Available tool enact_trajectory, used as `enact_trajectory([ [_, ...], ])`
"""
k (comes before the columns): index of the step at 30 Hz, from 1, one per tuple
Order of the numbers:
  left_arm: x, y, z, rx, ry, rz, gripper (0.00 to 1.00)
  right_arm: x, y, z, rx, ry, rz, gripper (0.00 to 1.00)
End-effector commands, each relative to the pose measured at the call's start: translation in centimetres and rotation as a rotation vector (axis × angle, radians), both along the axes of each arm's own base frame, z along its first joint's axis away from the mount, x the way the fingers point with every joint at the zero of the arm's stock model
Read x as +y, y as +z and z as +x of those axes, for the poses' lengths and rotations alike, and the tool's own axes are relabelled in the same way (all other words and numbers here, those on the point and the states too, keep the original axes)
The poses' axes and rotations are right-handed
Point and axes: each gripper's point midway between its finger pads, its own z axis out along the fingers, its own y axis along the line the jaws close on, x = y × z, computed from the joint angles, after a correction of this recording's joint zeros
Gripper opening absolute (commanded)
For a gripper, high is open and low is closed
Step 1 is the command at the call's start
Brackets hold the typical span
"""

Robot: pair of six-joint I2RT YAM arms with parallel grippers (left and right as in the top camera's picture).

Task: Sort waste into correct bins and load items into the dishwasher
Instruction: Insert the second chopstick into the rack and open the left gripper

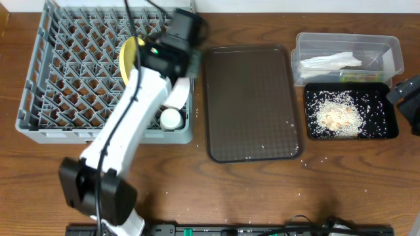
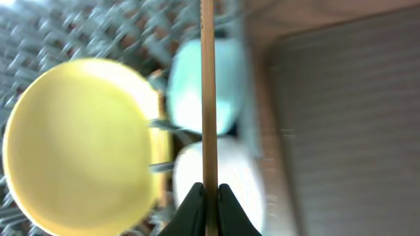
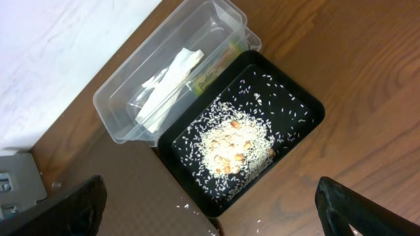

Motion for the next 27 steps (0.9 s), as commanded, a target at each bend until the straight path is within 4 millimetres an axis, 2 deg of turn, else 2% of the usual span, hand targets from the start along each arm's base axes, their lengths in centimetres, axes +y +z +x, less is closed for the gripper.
enact_trajectory([
  [1, 4.7, -4.0, 1.0, 0.091, 0.082, 0.052, 0.08, -0.2, 0.1, -0.1, -0.005, -0.017, 0.007, 0.99],
  [4, 7.4, -6.0, 2.1, 0.117, 0.145, 0.056, 0.08, -0.2, 0.1, -0.1, -0.005, -0.017, 0.007, 0.99],
  [7, 9.3, -7.8, 2.5, 0.152, 0.186, 0.061, 0.08, -0.2, 0.1, -0.1, -0.005, -0.017, 0.007, 0.99],
  [8, 9.6, -8.1, 2.5, 0.160, 0.194, 0.063, 0.12, -0.3, 0.1, -0.1, -0.005, -0.017, 0.007, 0.99],
  [9, 9.9, -8.5, 2.5, 0.168, 0.199, 0.065, 0.27, -0.2, 0.1, -0.1, -0.005, -0.017, 0.007, 0.99],
  [10, 10.1, -8.5, 2.5, 0.171, 0.203, 0.065, 0.48, -0.3, 0.1, -0.1, -0.005, -0.017, 0.007, 0.99],
  [11, 10.1, -8.6, 2.4, 0.176, 0.204, 0.066, 0.59, -0.2, 0.1, -0.1, -0.005, -0.017, 0.007, 0.99],
  [12, 10.1, -8.5, 2.3, 0.179, 0.204, 0.067, 0.65, -0.2, 0.1, -0.1, -0.005, -0.017, 0.007, 0.99],
  [14, 10.1, -8.2, 2.1, 0.180, 0.203, 0.066, 0.70, -0.3, 0.1, -0.1, -0.005, -0.017, 0.007, 0.99],
  [19, 9.9, -6.0, -0.3, 0.211, 0.201, 0.036, 0.73, -0.2, 0.1, -0.1, -0.005, -0.017, 0.007, 0.99],
  [24, 10.2, -0.5, -4.4, 0.162, 0.290, -0.036, 0.74, -0.2, 0.1, -0.1, -0.005, -0.017, 0.007, 0.99],
  [27, 9.6, 2.7, -7.5, 0.138, 0.280, -0.112, 0.78, -0.2, 0.1, -0.1, -0.005, -0.017, 0.007, 0.99],
])
